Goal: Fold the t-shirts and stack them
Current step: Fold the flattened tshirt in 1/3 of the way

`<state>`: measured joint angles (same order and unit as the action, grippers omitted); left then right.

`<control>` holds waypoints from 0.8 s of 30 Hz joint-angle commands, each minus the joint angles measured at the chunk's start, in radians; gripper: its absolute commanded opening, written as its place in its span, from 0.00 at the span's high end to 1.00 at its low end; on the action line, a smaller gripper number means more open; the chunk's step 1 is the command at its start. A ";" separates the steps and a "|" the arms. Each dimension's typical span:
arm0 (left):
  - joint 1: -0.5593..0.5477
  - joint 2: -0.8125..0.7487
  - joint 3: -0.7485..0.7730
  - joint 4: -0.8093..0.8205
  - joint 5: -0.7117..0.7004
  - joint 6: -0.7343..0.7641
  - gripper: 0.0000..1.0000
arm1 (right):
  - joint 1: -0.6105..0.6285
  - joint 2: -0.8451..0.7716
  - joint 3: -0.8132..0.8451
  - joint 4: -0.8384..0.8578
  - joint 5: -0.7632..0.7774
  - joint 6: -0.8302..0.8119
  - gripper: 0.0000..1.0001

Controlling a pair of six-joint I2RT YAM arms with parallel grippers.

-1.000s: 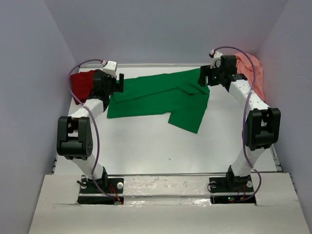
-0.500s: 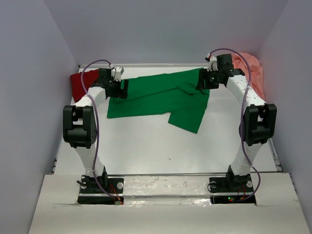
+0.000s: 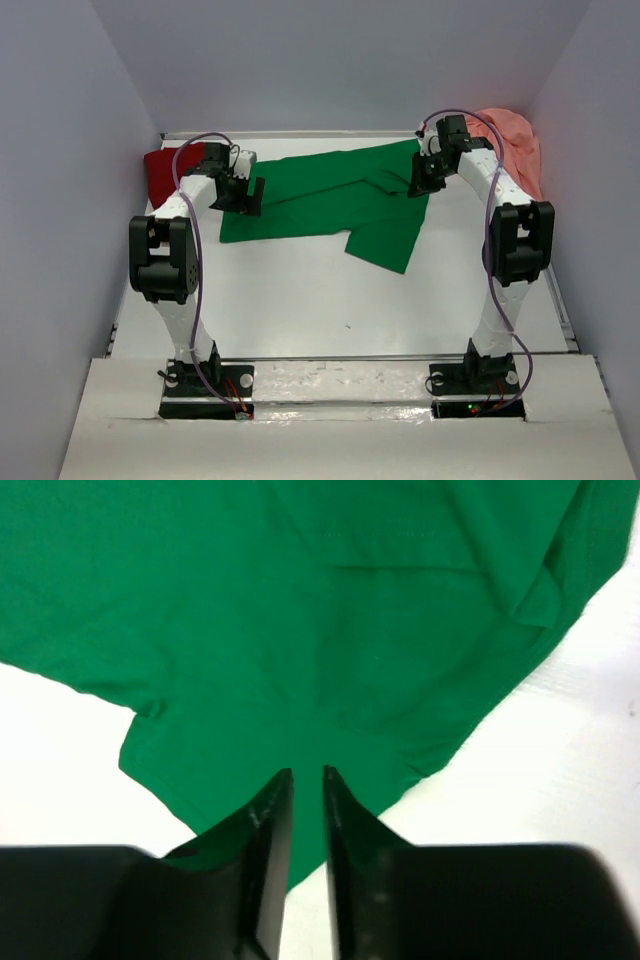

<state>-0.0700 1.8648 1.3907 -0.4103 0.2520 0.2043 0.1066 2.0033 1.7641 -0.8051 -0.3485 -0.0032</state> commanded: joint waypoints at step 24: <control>0.007 0.040 -0.059 -0.088 0.013 0.034 0.01 | 0.008 0.035 -0.041 -0.075 -0.128 -0.009 1.00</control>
<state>-0.0700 1.8805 1.3243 -0.5045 0.2508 0.2493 0.1066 2.0182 1.7287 -0.8646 -0.4149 -0.0036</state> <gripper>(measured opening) 0.989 0.010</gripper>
